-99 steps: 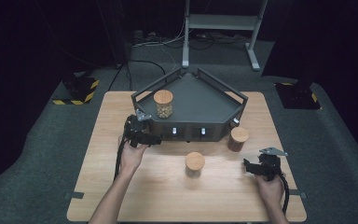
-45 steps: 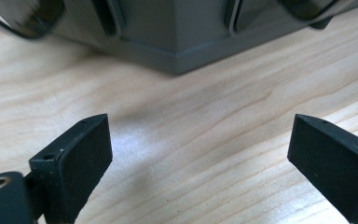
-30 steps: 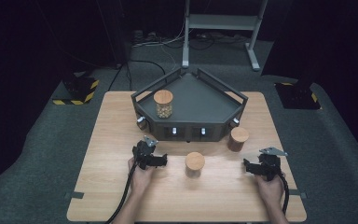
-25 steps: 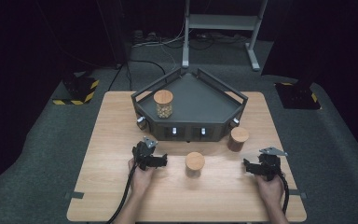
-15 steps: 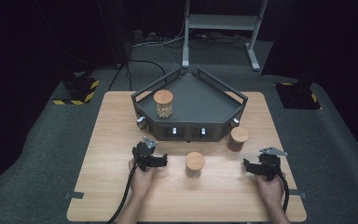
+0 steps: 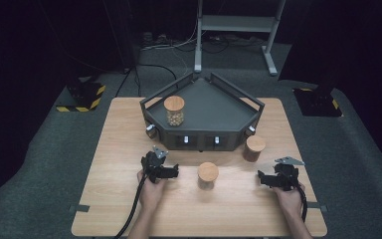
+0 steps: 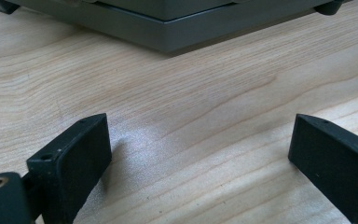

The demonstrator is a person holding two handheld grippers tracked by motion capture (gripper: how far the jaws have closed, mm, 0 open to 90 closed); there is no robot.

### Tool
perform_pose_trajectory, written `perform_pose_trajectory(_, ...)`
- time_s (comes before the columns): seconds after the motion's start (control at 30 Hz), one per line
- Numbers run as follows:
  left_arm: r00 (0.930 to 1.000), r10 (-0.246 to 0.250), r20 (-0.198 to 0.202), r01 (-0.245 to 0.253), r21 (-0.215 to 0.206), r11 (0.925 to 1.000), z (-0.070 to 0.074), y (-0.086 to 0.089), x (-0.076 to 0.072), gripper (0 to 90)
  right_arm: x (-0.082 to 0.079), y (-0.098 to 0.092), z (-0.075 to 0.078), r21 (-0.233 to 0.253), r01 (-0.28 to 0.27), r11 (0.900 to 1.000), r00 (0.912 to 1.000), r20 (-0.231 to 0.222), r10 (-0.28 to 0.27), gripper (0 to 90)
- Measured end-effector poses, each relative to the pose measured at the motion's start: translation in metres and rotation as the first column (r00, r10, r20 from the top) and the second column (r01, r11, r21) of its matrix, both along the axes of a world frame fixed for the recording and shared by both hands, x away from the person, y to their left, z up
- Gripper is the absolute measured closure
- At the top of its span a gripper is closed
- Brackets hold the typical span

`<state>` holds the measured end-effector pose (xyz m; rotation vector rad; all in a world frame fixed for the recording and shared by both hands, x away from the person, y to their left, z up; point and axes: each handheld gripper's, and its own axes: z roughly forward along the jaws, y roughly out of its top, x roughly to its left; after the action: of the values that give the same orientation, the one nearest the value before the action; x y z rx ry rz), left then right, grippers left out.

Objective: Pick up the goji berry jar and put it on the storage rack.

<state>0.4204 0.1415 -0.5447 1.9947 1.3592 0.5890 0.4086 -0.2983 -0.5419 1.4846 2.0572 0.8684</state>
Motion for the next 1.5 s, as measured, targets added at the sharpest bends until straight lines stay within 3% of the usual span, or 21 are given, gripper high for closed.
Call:
perform_pose_trajectory(0.17,1.0000,-0.001,0.000,0.001,0.000,1.0000,0.000,0.000,0.000,5.9,-0.006,0.007,0.004,0.019,-0.047,0.999,0.9988,0.011,0.047,5.2)
perform_pose_trajectory(0.33,1.0000,-0.001,0.000,0.001,0.000,1.0000,0.000,0.000,0.000,5.8,-0.019,0.025,0.012,0.073,-0.158,0.985,0.9872,0.034,0.156,5.6)
perform_pose_trajectory(0.43,1.0000,-0.001,0.000,0.001,0.000,1.0000,0.000,0.000,0.000,5.9,-0.022,0.040,0.014,0.082,-0.242,0.967,0.9702,0.011,0.242,5.3)
perform_pose_trajectory(0.53,1.0000,-0.001,0.000,0.001,0.000,1.0000,0.000,0.000,0.000,5.9,-0.025,0.052,0.015,0.091,-0.293,0.952,0.9558,0.009,0.294,5.2)
perform_pose_trajectory(0.57,1.0000,-0.001,0.000,0.001,0.000,1.0000,0.000,0.000,0.000,5.9,-0.025,0.052,0.015,0.091,-0.293,0.952,0.9558,0.009,0.294,5.2)
perform_pose_trajectory(0.63,1.0000,-0.001,0.000,0.001,0.000,1.0000,0.000,0.000,0.000,5.9,-0.027,0.064,0.013,0.116,-0.333,0.936,0.9425,0.007,0.334,5.3)
perform_pose_trajectory(1.1,1.0000,0.000,0.000,0.000,0.000,1.0000,0.000,0.000,-0.001,5.9,-0.033,0.112,0.009,0.138,-0.448,0.883,0.8923,0.005,0.451,6.4)
perform_pose_trajectory(1.5,1.0000,0.000,0.000,0.000,0.000,1.0000,0.000,0.000,-0.001,5.9,-0.035,0.142,0.011,0.139,-0.513,0.847,0.8561,0.015,0.517,7.5)
